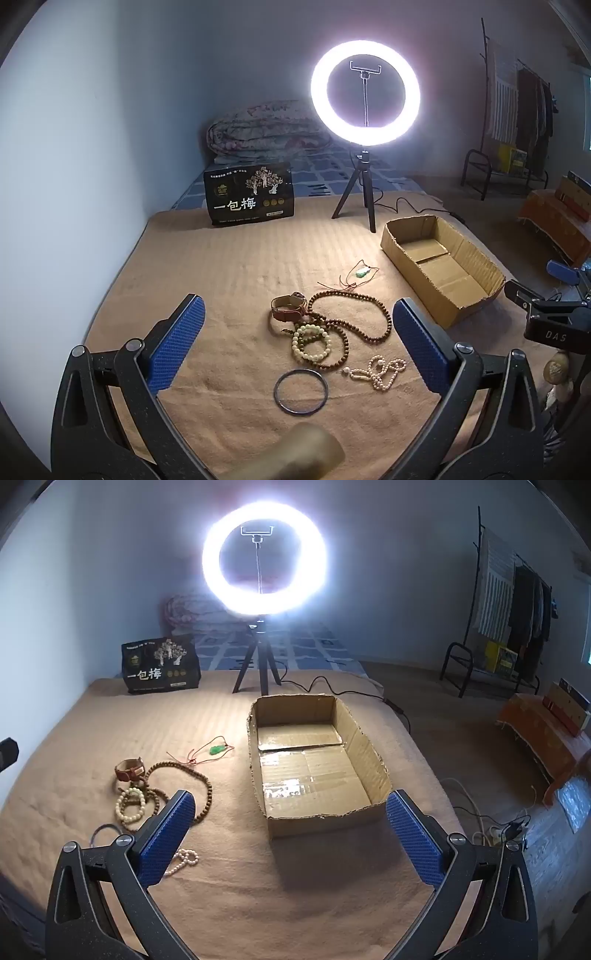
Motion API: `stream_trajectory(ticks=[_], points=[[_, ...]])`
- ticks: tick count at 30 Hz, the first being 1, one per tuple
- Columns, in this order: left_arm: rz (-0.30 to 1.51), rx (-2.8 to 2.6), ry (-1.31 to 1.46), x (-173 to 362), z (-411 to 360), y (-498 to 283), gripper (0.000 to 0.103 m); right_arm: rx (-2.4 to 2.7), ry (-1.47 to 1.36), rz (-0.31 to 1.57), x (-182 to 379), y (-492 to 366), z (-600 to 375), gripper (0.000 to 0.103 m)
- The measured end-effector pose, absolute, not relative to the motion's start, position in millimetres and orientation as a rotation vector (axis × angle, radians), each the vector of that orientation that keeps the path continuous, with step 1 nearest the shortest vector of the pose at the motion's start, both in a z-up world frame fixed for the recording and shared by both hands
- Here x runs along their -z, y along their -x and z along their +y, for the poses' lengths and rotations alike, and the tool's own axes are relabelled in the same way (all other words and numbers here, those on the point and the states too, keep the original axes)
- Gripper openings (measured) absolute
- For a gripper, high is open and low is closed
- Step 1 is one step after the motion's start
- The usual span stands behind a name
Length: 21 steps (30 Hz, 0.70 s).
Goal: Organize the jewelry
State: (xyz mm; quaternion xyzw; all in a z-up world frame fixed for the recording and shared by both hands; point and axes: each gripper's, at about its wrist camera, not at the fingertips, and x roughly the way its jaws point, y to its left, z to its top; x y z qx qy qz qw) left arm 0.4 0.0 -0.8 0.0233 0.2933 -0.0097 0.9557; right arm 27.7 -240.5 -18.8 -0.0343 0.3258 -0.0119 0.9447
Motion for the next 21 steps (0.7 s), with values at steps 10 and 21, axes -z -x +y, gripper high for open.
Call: stream_trajectory(ticks=[10,21], points=[[0.584,0.022,-0.034,1.3,1.2,-0.1,0.103,0.026,0.069,0.662,14.8,-27.5,-238.9,0.103],[0.581,0.022,-0.037,-1.5,2.0,-0.4,0.103,0.028,0.069,0.657,17.7,-28.4,-239.9,0.103]])
